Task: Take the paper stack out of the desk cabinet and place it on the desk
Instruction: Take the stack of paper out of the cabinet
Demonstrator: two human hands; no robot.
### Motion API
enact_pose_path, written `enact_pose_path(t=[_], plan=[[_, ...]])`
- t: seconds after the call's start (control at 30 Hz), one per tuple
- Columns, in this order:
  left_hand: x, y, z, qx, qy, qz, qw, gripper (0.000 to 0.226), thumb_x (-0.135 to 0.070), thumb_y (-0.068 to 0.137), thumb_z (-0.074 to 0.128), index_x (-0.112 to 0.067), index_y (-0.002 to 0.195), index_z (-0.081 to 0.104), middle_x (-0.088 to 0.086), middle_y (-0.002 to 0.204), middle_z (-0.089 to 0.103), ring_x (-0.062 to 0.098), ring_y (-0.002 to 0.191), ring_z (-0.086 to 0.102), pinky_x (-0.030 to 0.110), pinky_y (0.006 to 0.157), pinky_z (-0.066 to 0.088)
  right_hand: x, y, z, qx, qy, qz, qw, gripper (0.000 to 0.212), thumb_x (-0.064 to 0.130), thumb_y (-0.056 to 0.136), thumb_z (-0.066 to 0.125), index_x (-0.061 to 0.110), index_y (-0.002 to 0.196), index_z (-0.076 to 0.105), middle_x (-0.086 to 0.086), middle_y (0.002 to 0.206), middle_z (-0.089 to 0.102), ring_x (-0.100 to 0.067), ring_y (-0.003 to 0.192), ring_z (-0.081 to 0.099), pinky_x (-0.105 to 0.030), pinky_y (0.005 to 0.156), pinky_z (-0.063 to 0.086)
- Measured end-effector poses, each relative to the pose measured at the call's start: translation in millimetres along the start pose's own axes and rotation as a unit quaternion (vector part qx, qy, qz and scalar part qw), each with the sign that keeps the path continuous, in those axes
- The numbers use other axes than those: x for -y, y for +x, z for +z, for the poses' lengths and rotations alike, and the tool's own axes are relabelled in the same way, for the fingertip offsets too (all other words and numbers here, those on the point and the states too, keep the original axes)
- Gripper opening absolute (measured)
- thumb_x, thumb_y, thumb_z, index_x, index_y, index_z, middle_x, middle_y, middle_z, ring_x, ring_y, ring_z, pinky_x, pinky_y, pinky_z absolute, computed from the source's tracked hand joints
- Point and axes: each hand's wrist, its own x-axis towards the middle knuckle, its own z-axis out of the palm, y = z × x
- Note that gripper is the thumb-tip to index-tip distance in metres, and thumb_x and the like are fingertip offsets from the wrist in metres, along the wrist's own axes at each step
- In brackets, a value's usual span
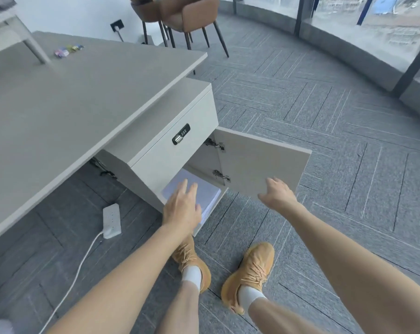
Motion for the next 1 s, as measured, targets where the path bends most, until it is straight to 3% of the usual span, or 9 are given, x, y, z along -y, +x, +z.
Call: enact_pose_path(t=[0.07, 0.17, 0.23, 0.3, 0.5, 0.6, 0.67, 0.87, 1.0], plan=[[-0.1, 12.5, 20.7, 0.048, -0.099, -0.081, 0.991, 0.043, -0.023, 0.09, 0.053, -0.011, 0.132, 0.049, 0.014, 0.128, 0.06, 0.035, 0.116, 0.057, 0.043, 0.089, 0.049, 10.0, 14.7, 11.9, 0.023, 0.007, -0.018, 1.0, 0.051, 0.031, 0.091, 0.057, 0.009, 0.137, 0.05, -0.014, 0.138, 0.056, -0.033, 0.125, 0.053, -0.044, 0.1, 0.048], [10.7, 47.8, 62.4, 0.115, -0.249, -0.215, 0.937, 0.031, -0.02, 0.083, 0.056, -0.002, 0.108, 0.058, 0.012, 0.098, 0.065, 0.035, 0.101, 0.06, 0.043, 0.089, 0.05, 25.8, 44.4, 38.9, 0.065, 0.013, -0.047, 0.997, 0.046, 0.029, 0.092, 0.055, 0.005, 0.132, 0.054, -0.016, 0.127, 0.064, -0.034, 0.114, 0.062, -0.044, 0.095, 0.054], [19.9, 71.5, 104.3, 0.147, -0.34, -0.301, 0.879, 0.03, -0.02, 0.076, 0.059, 0.003, 0.096, 0.061, 0.021, 0.104, 0.065, 0.036, 0.101, 0.061, 0.045, 0.09, 0.053, 33.8, 70.1, 67.8, 0.093, 0.009, -0.055, 0.994, 0.042, 0.025, 0.093, 0.054, 0.003, 0.129, 0.055, -0.018, 0.124, 0.065, -0.034, 0.109, 0.065, -0.046, 0.093, 0.056], [28.2, 88.9, 141.5, 0.15, -0.417, -0.361, 0.82, 0.013, -0.015, 0.082, 0.063, -0.004, 0.083, 0.057, 0.016, 0.101, 0.06, 0.031, 0.091, 0.058, 0.045, 0.09, 0.054, 42.8, 94.2, 96.0, 0.114, 0.006, -0.059, 0.992, 0.044, 0.025, 0.094, 0.054, 0.002, 0.131, 0.054, -0.019, 0.124, 0.064, -0.034, 0.107, 0.066, -0.045, 0.091, 0.058], [60.7, 149.0, 244.0, 0.168, -0.496, -0.465, 0.714, 0.024, -0.017, 0.088, 0.062, -0.004, 0.106, 0.053, 0.011, 0.108, 0.05, 0.029, 0.089, 0.052, 0.033, 0.079, 0.049, 65.7, 175.4, 177.8, 0.14, -0.005, -0.062, 0.988, 0.036, 0.023, 0.093, 0.052, 0.006, 0.124, 0.06, -0.014, 0.118, 0.066, -0.031, 0.106, 0.068, -0.038, 0.08, 0.057], [68.1, 179.6, 286.1, 0.166, -0.487, -0.507, 0.692, 0.021, -0.016, 0.088, 0.059, -0.002, 0.1, 0.051, 0.013, 0.103, 0.049, 0.03, 0.083, 0.05, 0.03, 0.067, 0.044, 73.2, 219.3, 210.7, 0.135, -0.004, -0.059, 0.989, 0.036, 0.023, 0.095, 0.05, 0.007, 0.126, 0.058, -0.013, 0.12, 0.067, -0.029, 0.106, 0.067, -0.034, 0.076, 0.054], [70.6, 195.2, 307.2, 0.146, -0.481, -0.525, 0.687, 0.02, -0.013, 0.087, 0.057, 0.002, 0.098, 0.05, 0.015, 0.098, 0.049, 0.03, 0.08, 0.047, 0.028, 0.06, 0.039, 78.6, 246.4, 228.1, 0.133, 0.0, -0.062, 0.989, 0.043, 0.029, 0.096, 0.051, 0.007, 0.133, 0.054, -0.015, 0.126, 0.063, -0.031, 0.109, 0.065, -0.038, 0.085, 0.054], [91.0, 212.5, 355.3, 0.076, -0.482, -0.578, 0.654, 0.039, -0.024, 0.081, 0.06, 0.0, 0.11, 0.052, 0.015, 0.107, 0.057, 0.032, 0.087, 0.05, 0.035, 0.067, 0.039, 99.8, 302.0, 276.4, 0.125, -0.03, -0.086, 0.988, 0.054, 0.041, 0.098, 0.05, 0.006, 0.138, 0.045, -0.018, 0.135, 0.051, -0.036, 0.125, 0.05, -0.046, 0.097, 0.045], [102.6, 215.8, 378.0, 0.08, -0.48, -0.588, 0.646, 0.03, -0.03, 0.082, 0.06, -0.004, 0.092, 0.051, 0.014, 0.098, 0.055, 0.032, 0.087, 0.053, 0.035, 0.072, 0.04, 120.1, 328.0, 307.5, 0.117, -0.064, -0.094, 0.987, 0.065, 0.044, 0.1, 0.046, 0.003, 0.148, 0.032, -0.02, 0.148, 0.04, -0.037, 0.136, 0.04, -0.046, 0.109, 0.036]])
